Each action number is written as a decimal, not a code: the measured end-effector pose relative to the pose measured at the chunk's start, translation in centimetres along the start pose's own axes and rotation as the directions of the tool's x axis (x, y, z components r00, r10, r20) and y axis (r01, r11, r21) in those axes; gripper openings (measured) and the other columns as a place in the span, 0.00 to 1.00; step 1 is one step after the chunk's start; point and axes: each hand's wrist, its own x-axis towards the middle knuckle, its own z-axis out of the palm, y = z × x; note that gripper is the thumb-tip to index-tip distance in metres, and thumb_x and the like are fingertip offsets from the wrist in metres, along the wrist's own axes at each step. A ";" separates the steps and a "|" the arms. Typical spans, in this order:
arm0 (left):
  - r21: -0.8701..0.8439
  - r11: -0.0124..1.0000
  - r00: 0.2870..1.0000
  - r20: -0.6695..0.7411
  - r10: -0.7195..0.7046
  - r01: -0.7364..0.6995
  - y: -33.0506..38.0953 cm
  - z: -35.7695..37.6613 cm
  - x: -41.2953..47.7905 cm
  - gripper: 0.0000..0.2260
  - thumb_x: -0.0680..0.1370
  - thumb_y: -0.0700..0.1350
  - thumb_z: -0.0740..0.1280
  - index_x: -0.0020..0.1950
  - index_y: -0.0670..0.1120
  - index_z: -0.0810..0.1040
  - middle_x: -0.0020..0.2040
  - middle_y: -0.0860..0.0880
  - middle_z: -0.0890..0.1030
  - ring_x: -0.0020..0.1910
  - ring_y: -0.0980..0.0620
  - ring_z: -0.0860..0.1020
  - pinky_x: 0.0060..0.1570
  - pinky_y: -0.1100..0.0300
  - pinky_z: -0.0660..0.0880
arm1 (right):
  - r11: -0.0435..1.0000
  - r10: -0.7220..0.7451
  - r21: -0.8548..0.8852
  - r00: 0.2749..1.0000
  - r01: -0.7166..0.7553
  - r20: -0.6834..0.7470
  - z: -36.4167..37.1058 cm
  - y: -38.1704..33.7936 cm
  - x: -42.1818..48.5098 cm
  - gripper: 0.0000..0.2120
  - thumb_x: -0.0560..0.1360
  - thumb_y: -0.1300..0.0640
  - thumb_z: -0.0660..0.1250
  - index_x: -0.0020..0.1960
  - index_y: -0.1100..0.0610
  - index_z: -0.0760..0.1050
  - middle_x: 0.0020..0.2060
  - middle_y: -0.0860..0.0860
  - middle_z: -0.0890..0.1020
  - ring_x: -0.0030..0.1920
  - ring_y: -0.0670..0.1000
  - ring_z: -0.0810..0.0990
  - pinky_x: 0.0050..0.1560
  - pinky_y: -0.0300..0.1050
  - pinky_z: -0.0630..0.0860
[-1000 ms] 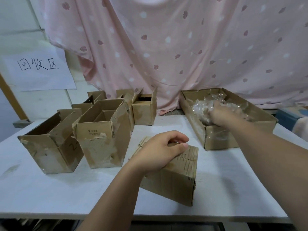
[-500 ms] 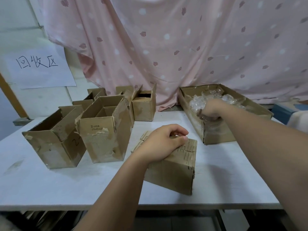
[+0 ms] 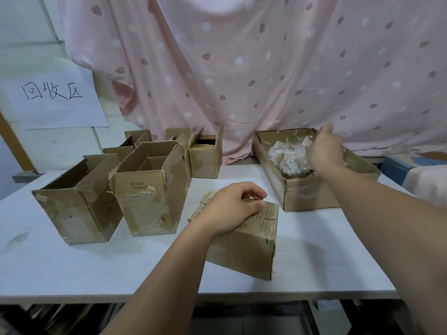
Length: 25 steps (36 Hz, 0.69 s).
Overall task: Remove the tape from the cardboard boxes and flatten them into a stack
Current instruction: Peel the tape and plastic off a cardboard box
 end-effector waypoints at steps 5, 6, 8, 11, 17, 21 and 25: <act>0.033 0.999 1.000 -0.012 0.004 -0.004 -0.2 0.0 0.0 0.05 0.77 0.50 0.66 0.51 0.57 0.79 0.42 0.62 0.77 0.43 0.64 0.75 0.41 0.70 0.67 | 0.951 0.038 0.304 0.997 -0.056 0.066 -0.3 -0.8 -0.5 0.17 0.75 0.66 0.62 0.63 0.60 0.68 0.60 0.60 0.72 0.49 0.55 0.72 0.45 0.41 0.65; 0.034 0.999 1.000 -0.013 0.006 -0.006 -0.2 0.0 0.1 0.05 0.77 0.50 0.66 0.52 0.57 0.79 0.42 0.61 0.77 0.43 0.64 0.75 0.41 0.70 0.67 | 0.935 0.061 0.344 0.996 -0.081 0.068 -0.5 -1.1 -0.7 0.15 0.75 0.64 0.61 0.61 0.58 0.73 0.63 0.58 0.69 0.53 0.54 0.71 0.47 0.38 0.63; 0.030 1.000 1.000 -0.013 0.007 -0.007 -0.3 0.0 0.2 0.05 0.77 0.50 0.66 0.52 0.56 0.79 0.43 0.61 0.78 0.44 0.64 0.75 0.41 0.70 0.67 | 0.915 0.093 0.392 0.996 -0.091 0.016 -0.8 -1.6 -1.1 0.12 0.76 0.63 0.60 0.54 0.56 0.79 0.65 0.56 0.66 0.60 0.54 0.69 0.51 0.36 0.61; 0.014 1.000 1.000 -0.012 0.009 -0.009 -0.4 0.0 0.3 0.05 0.77 0.49 0.66 0.52 0.56 0.79 0.44 0.60 0.78 0.44 0.63 0.75 0.42 0.70 0.68 | 0.932 -0.041 0.360 0.998 0.053 -0.042 -0.8 -2.2 -1.8 0.10 0.76 0.61 0.60 0.50 0.55 0.79 0.56 0.52 0.71 0.53 0.51 0.72 0.52 0.38 0.62; -0.126 0.991 0.996 -0.081 0.033 -0.043 -0.7 0.1 0.6 0.07 0.78 0.43 0.64 0.53 0.54 0.78 0.50 0.54 0.80 0.49 0.58 0.78 0.51 0.67 0.73 | 0.820 -0.446 0.514 0.844 0.252 0.297 -0.6 -4.3 -6.1 0.09 0.75 0.63 0.63 0.45 0.50 0.79 0.39 0.42 0.80 0.41 0.45 0.77 0.43 0.35 0.72; -0.240 0.963 0.927 -0.375 0.026 -0.124 -0.9 0.0 0.4 0.13 0.77 0.35 0.61 0.52 0.54 0.76 0.46 0.55 0.79 0.46 0.58 0.76 0.46 0.69 0.71 | 0.853 -0.521 0.397 0.583 0.338 0.624 -1.0 -4.7 -9.8 0.08 0.75 0.57 0.66 0.51 0.46 0.77 0.49 0.42 0.81 0.48 0.43 0.78 0.49 0.38 0.71; -0.205 0.959 0.783 -0.622 0.027 -0.196 -0.8 0.0 -0.5 0.16 0.75 0.33 0.60 0.48 0.55 0.75 0.48 0.53 0.77 0.45 0.58 0.75 0.46 0.72 0.70 | 0.869 -0.492 0.379 0.488 0.316 0.721 -1.5 -4.4 -12.4 0.18 0.73 0.51 0.69 0.62 0.44 0.75 0.59 0.42 0.78 0.58 0.43 0.76 0.58 0.38 0.71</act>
